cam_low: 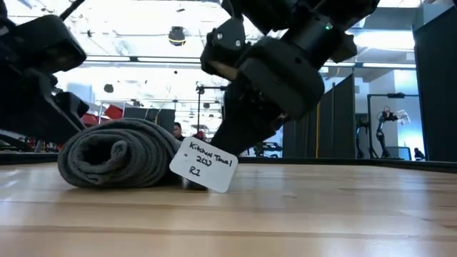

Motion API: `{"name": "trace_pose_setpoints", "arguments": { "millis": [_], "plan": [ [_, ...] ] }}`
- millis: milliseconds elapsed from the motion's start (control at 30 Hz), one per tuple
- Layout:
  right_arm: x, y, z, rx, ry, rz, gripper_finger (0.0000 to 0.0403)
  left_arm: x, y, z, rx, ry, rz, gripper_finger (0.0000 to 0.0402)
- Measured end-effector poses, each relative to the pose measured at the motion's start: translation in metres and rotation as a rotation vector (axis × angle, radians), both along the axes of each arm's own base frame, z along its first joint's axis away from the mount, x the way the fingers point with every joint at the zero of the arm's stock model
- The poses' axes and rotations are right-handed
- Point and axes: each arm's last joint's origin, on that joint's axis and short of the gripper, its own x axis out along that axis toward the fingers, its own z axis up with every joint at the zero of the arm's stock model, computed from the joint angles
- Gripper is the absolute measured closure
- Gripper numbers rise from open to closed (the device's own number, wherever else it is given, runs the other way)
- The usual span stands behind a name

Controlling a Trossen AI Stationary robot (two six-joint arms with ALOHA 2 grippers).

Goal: Roll towel
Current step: Roll the gray towel

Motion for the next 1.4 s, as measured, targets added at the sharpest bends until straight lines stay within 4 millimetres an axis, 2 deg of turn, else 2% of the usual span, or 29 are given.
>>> {"name": "trace_pose_setpoints", "arguments": {
  "millis": [200, 333, 700, 933, 1200, 1400],
  "plan": [
    [0.008, 0.0, -0.019, 0.013, -0.026, -0.004, 0.0237, 0.004, 0.0, -0.025, 0.051, 0.027, 0.051, 0.0283],
    [0.015, 0.0, -0.025, 0.033, -0.087, -0.005, 0.0237, 0.009, 0.0, -0.034, 0.066, 0.011, 0.068, 0.0283],
    [0.024, -0.005, -0.018, 0.094, -0.209, -0.022, 0.0237, 0.013, -0.001, -0.03, 0.16, -0.022, 0.006, 0.0283],
    [0.022, 0.0, -0.018, 0.11, -0.187, -0.03, 0.0237, 0.013, 0.0, -0.03, 0.166, -0.022, 0.01, 0.0283],
    [0.005, -0.004, 0.009, 0.064, -0.067, -0.065, 0.0237, 0.012, 0.0, -0.03, 0.171, -0.02, 0.013, 0.0283],
    [0.0, 0.01, 0.002, 0.094, -0.026, -0.072, 0.0237, 0.012, 0.0, -0.03, 0.175, -0.02, 0.01, 0.0283]
  ]
}}
